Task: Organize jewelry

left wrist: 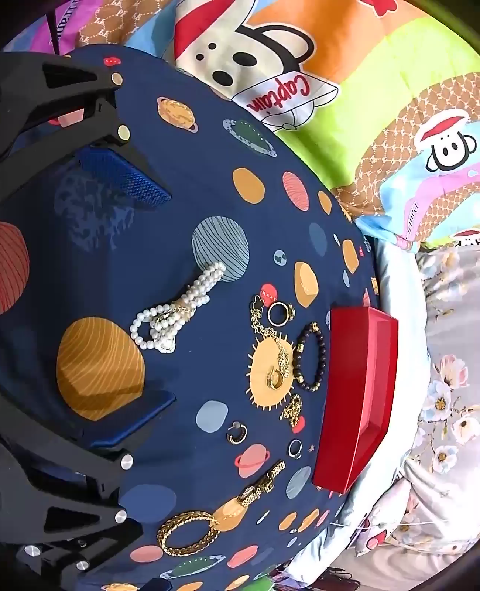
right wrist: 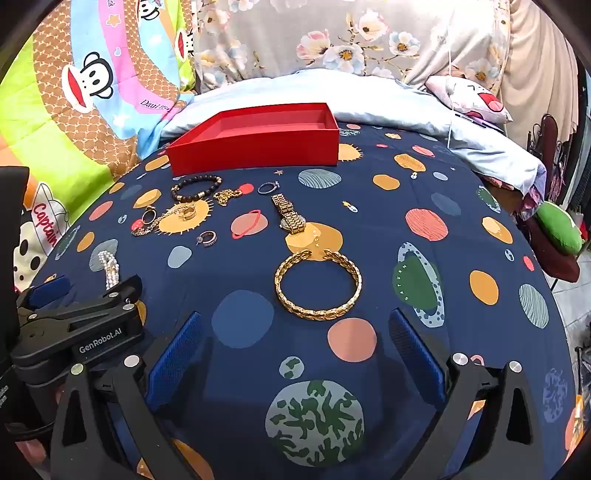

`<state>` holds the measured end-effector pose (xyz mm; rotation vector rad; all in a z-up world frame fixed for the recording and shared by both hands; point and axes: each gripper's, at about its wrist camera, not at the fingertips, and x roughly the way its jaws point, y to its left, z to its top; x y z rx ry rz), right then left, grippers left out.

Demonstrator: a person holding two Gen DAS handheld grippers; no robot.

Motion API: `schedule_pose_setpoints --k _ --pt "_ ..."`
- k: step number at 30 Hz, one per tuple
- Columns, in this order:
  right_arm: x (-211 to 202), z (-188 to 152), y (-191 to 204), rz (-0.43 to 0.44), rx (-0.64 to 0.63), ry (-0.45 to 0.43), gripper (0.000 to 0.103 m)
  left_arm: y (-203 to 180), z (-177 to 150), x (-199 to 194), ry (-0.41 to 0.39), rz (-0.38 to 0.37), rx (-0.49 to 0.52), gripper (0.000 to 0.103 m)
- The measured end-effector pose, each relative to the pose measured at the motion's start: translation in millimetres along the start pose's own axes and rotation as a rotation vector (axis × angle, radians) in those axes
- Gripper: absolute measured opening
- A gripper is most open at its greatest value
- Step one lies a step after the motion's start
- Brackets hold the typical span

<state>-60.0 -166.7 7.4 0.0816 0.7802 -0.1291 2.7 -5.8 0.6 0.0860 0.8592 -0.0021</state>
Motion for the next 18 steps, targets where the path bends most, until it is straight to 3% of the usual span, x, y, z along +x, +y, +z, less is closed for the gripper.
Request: schedule_pose_setpoints --k 18 --pt "-1.2 -0.1 -0.6 0.002 0.002 -0.002 0.098 1.4 0.7 -8.3 -0.029 0.002 0.020 0.098"
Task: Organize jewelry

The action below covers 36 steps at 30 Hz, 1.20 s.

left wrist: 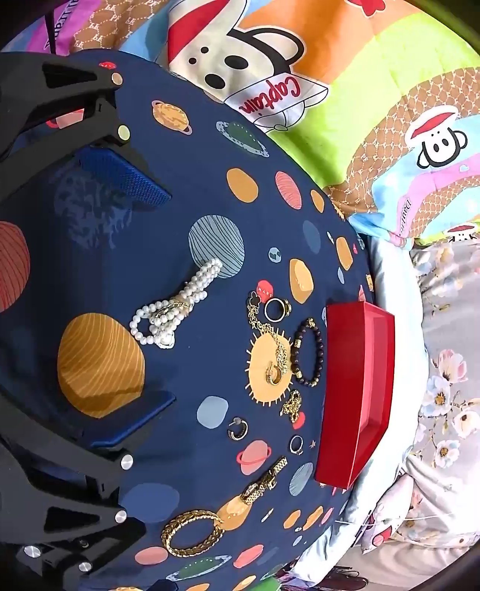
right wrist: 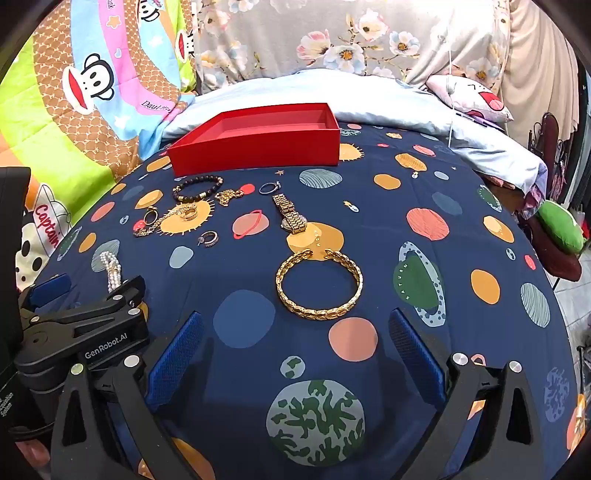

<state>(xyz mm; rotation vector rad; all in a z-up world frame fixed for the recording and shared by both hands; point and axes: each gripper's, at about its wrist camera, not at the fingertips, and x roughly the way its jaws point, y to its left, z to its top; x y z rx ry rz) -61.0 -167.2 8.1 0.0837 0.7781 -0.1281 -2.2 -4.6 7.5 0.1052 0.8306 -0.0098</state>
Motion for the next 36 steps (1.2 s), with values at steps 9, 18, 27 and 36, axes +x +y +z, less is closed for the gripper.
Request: schedule_pose_setpoints --k 9,18,27,36 --pt "-0.5 0.2 -0.2 0.001 0.002 0.000 0.098 -4.3 -1.7 0.8 -0.004 0.006 0.007 0.098" --pt "-0.7 0.2 -0.1 0.003 0.003 0.000 0.098 -5.5 -2.4 0.1 -0.006 0.008 0.008 0.098" --pt "-0.8 0.1 0.2 0.004 0.004 -0.001 0.098 -4.6 -1.2 0.7 -0.006 0.007 0.011 0.098" --pt "-0.7 -0.2 0.8 0.004 0.005 0.000 0.098 -6.1 -2.2 1.3 -0.006 0.005 0.013 0.098"
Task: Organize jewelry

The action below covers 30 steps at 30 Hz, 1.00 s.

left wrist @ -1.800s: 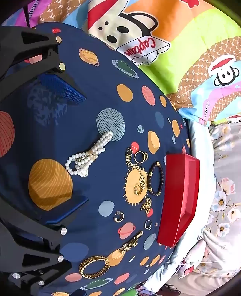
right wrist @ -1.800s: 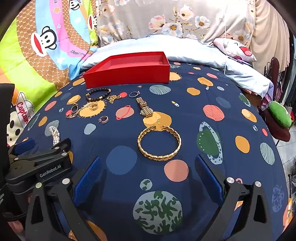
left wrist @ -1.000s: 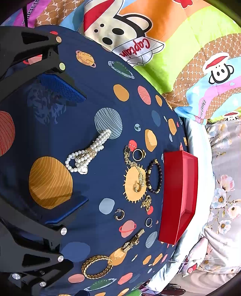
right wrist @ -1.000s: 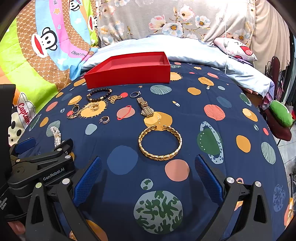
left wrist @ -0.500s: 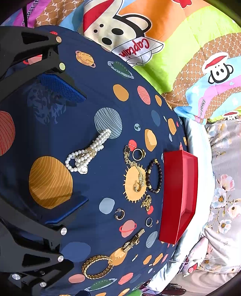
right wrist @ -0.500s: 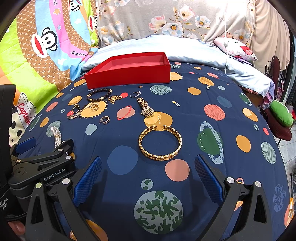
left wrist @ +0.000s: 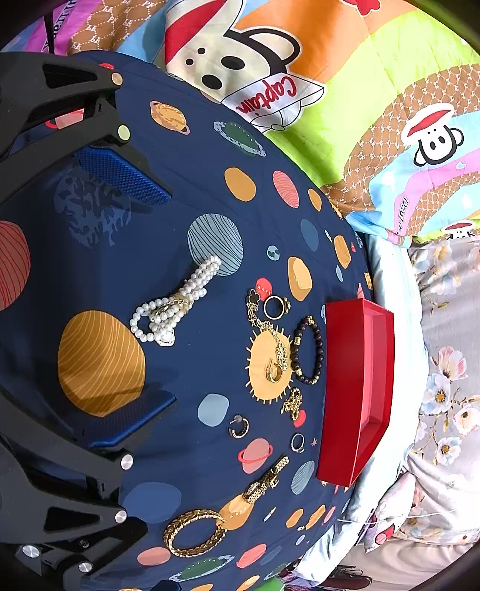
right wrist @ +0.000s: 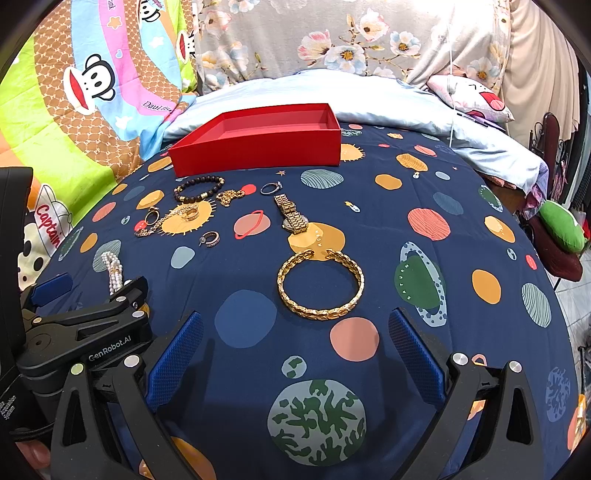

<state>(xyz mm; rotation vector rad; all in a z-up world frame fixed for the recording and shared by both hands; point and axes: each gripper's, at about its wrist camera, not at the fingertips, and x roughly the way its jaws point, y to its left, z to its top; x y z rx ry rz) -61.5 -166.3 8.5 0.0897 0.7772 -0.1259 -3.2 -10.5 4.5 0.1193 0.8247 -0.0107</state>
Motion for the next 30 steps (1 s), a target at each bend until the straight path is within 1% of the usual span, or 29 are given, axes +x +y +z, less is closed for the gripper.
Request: schedule_pose_setpoints --k 30 --pt "0.2 0.0 0.9 0.001 0.001 -0.001 0.098 -1.3 -0.7 -0.1 -0.002 0.001 0.005 0.098"
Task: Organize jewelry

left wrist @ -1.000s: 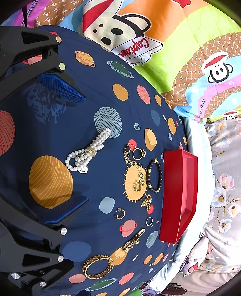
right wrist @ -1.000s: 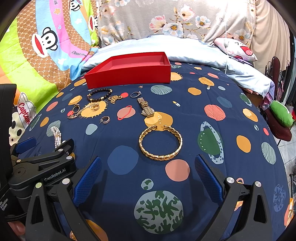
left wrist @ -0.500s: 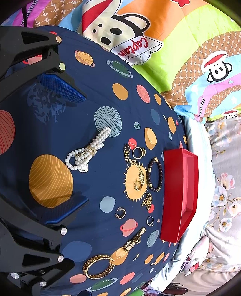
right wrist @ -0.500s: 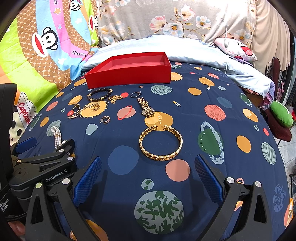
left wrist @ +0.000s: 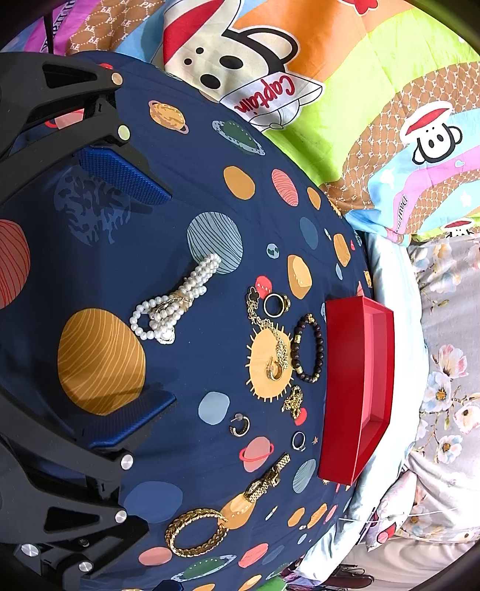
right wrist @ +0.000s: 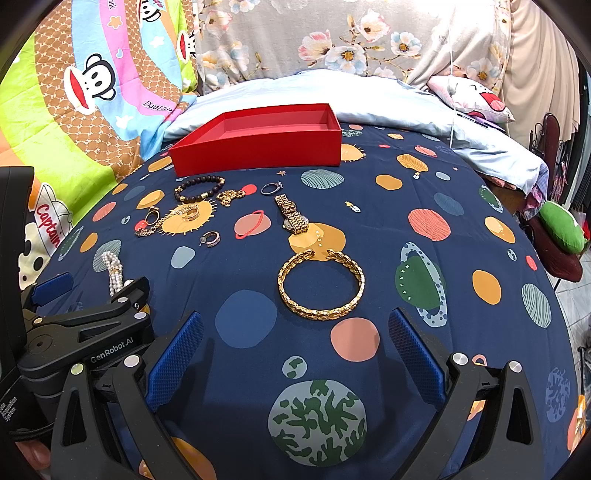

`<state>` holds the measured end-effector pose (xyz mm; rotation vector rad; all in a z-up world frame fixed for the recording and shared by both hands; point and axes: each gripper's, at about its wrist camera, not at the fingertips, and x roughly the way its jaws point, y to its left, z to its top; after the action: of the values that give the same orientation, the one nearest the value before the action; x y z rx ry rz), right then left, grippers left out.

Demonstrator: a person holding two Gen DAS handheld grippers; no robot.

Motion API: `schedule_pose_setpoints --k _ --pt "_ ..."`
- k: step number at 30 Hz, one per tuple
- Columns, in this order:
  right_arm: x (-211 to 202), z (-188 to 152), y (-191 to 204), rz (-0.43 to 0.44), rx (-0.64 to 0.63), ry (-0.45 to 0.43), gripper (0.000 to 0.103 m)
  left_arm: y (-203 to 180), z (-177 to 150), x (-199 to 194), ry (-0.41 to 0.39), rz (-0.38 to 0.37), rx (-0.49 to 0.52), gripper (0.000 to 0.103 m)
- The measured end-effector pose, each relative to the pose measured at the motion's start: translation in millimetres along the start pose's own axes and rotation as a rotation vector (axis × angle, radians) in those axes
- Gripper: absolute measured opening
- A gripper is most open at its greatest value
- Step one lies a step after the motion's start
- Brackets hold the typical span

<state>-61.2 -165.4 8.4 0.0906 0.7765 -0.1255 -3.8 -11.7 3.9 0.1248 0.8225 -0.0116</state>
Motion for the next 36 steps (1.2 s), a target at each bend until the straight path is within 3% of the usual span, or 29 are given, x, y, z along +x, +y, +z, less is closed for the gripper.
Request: schedule_pose_setpoints --k 13,24,31,36 --pt "-0.3 4.9 -2.4 0.023 0.046 0.028 0.098 3.1 0.3 -3.3 -0.014 -0.019 -0.016 0.098" --pt "23.6 13.4 -29.9 -0.001 0.102 0.094 0.097 38.0 -0.9 -7.5 0.001 -0.050 -0.083 0.098" --pt "37.6 21.9 -22.8 -0.009 0.069 0.114 0.078 52.6 10.4 -11.6 -0.041 -0.019 -0.098 0.098" --pt "40.2 23.6 -14.1 -0.030 0.015 0.117 0.064 50.8 15.4 2.4 0.025 -0.068 -0.112 0.098"
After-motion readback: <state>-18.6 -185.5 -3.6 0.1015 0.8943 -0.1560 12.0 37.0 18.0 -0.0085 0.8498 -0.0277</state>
